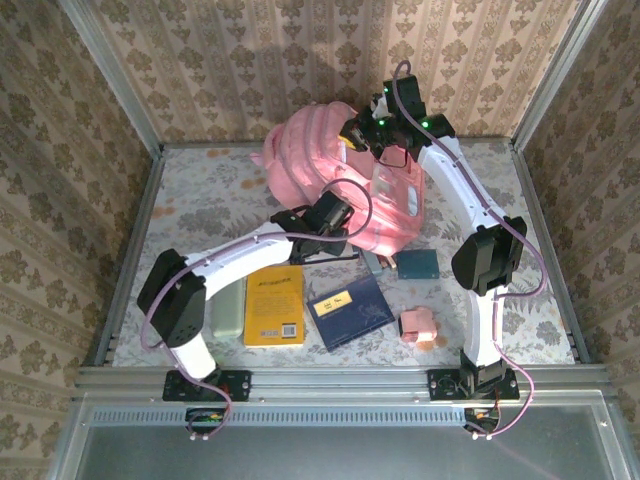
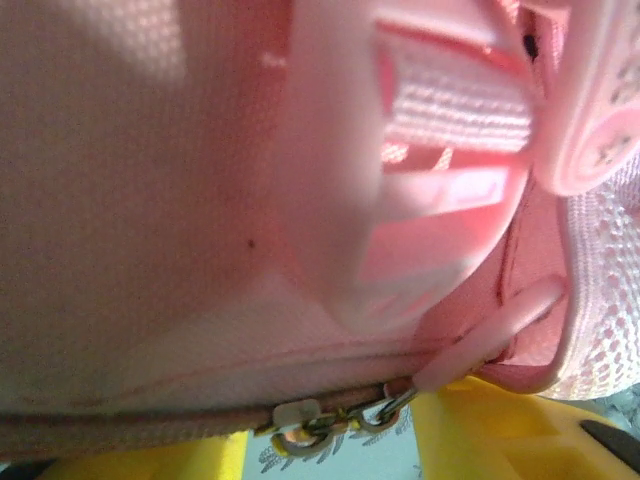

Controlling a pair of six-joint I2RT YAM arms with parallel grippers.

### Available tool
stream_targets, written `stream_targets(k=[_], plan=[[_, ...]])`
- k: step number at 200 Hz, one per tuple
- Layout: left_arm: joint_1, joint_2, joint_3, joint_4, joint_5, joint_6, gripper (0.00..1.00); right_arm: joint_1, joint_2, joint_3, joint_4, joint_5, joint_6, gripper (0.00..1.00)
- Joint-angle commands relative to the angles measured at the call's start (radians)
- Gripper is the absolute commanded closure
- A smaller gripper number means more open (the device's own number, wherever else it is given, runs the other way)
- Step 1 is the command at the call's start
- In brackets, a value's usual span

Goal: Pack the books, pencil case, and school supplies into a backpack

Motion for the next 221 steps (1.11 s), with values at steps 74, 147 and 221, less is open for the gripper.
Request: stream_targets(k=[74, 147, 221], plan=[[-0.010, 0.017, 0.028, -0.067, -0.108, 0.000, 0.91, 0.000, -0.042, 0.007, 0.157, -0.050, 0.042, 1.00], [0.021, -0.112, -0.055, -0.059, -0.108, 0.033, 0.91, 0.001, -0.068, 0.006, 0.028, 0.044, -0.154, 1.00], [0.082, -0.158, -0.070, -0.079, -0.016, 0.079, 0.90, 0.026, -0.052, 0.016, -0.030, 0.067, -0.288, 1.00]])
